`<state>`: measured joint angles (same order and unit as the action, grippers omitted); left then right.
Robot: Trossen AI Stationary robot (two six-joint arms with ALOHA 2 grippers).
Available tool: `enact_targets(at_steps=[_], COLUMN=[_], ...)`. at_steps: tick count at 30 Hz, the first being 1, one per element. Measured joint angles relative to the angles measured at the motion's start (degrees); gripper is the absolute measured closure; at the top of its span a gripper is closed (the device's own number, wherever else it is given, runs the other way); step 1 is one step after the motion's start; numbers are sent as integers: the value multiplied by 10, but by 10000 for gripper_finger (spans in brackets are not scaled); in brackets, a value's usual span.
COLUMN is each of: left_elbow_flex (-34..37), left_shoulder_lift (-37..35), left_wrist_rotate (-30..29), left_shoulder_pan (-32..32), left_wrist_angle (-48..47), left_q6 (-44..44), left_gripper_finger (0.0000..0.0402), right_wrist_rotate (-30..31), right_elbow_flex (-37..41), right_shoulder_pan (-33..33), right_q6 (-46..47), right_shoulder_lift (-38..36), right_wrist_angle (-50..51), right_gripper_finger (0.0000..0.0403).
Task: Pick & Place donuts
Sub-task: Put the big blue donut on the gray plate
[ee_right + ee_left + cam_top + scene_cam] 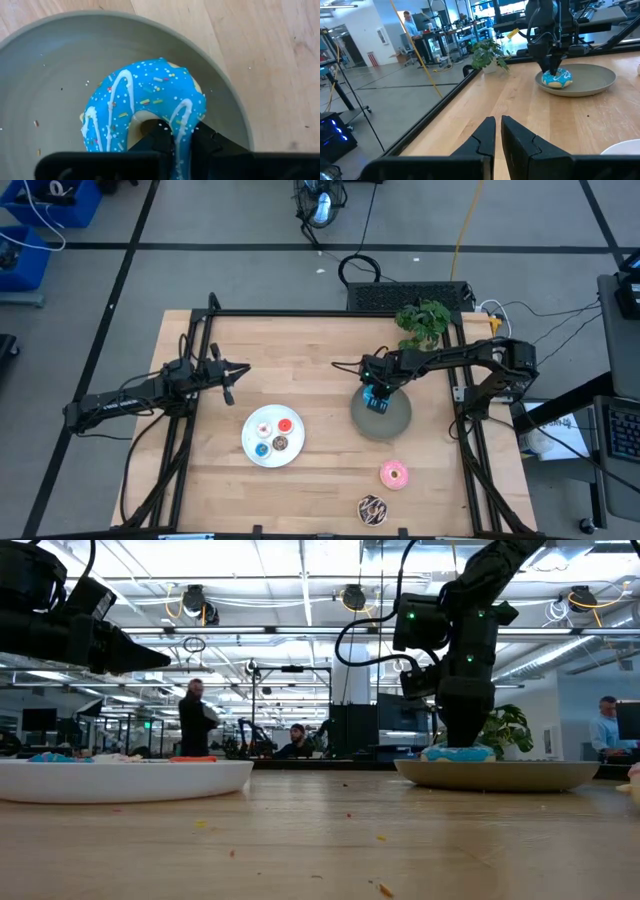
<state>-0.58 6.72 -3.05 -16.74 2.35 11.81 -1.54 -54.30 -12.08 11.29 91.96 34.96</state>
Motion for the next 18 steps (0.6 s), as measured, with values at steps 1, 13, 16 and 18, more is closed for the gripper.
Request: enact_targets(at_steps=[1, 13, 16, 18], left_elbow_flex=[0, 0, 0, 0], left_shoulder_lift=[0, 0, 0, 0], left_wrist_rotate=[0, 0, 0, 0], left_shoulder_pan=[0, 0, 0, 0], left_wrist_angle=[0, 0, 0, 0], left_q6=[0, 0, 0, 0], left_gripper_finger=[364, 364, 364, 364], right_wrist_rotate=[0, 30, 30, 30], right_elbow_flex=[0, -5, -15, -25], right_shoulder_pan=[0, 1, 2, 3], right_q6=[0, 11, 16, 15], right_shoulder_lift=[0, 0, 0, 0], right_wrist_angle=[0, 7, 16, 31], right_gripper_finger=[369, 200, 176, 167])
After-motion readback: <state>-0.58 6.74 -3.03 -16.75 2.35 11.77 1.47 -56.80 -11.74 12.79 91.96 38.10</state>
